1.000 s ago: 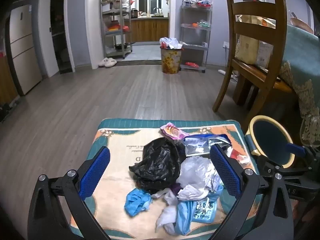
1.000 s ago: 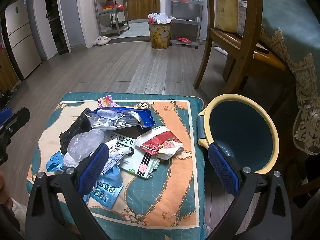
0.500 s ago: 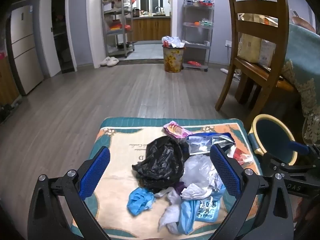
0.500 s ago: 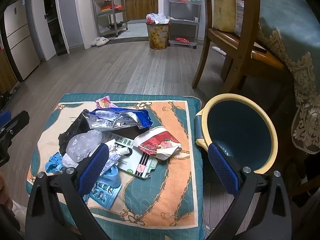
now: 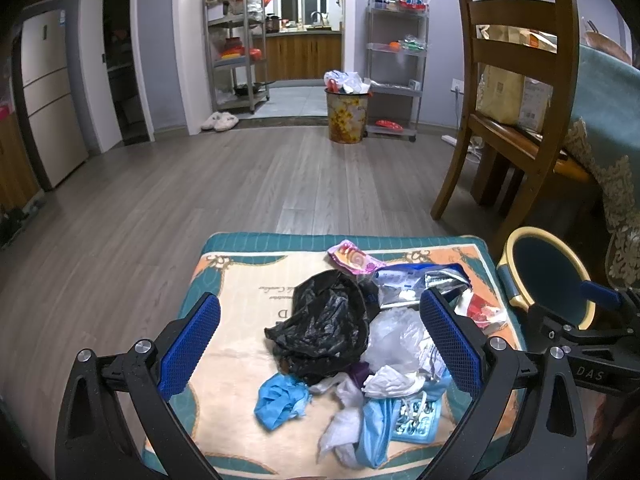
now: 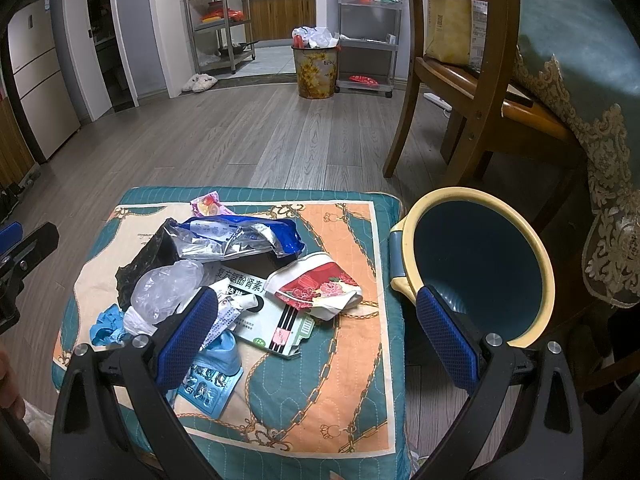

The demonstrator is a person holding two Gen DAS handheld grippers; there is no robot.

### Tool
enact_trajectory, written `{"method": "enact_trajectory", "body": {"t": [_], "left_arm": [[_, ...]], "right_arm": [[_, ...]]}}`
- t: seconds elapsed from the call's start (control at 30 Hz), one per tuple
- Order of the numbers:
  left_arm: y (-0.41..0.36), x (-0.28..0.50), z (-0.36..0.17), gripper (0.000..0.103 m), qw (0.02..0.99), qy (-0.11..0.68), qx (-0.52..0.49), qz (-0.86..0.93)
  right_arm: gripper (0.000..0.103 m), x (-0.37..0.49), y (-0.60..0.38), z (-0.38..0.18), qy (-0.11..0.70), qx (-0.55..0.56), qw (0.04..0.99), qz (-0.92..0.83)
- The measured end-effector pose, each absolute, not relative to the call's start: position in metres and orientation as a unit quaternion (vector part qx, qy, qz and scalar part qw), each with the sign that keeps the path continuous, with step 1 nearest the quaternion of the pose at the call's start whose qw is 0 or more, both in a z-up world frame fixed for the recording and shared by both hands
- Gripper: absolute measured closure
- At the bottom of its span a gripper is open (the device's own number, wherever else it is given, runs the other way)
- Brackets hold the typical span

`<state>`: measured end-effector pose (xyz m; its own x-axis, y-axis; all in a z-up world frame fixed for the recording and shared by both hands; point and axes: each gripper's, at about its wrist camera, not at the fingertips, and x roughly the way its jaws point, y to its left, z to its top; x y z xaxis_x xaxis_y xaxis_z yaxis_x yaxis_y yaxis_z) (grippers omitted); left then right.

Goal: Collect trash

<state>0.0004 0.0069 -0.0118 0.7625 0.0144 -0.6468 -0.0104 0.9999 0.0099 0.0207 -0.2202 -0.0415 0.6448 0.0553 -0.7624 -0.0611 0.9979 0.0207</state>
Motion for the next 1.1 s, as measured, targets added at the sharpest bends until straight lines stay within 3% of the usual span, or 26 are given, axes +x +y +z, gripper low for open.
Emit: {"method": "enact_trajectory", "body": {"t": [1.1], "left_arm": [[0.001, 0.002, -0.023, 0.004, 0.934, 0.357, 0.009, 0.006]], "right_arm": [[0.006, 0.024, -0.226, -0.049, 0.434, 0.018, 0.9, 0.02]]}}
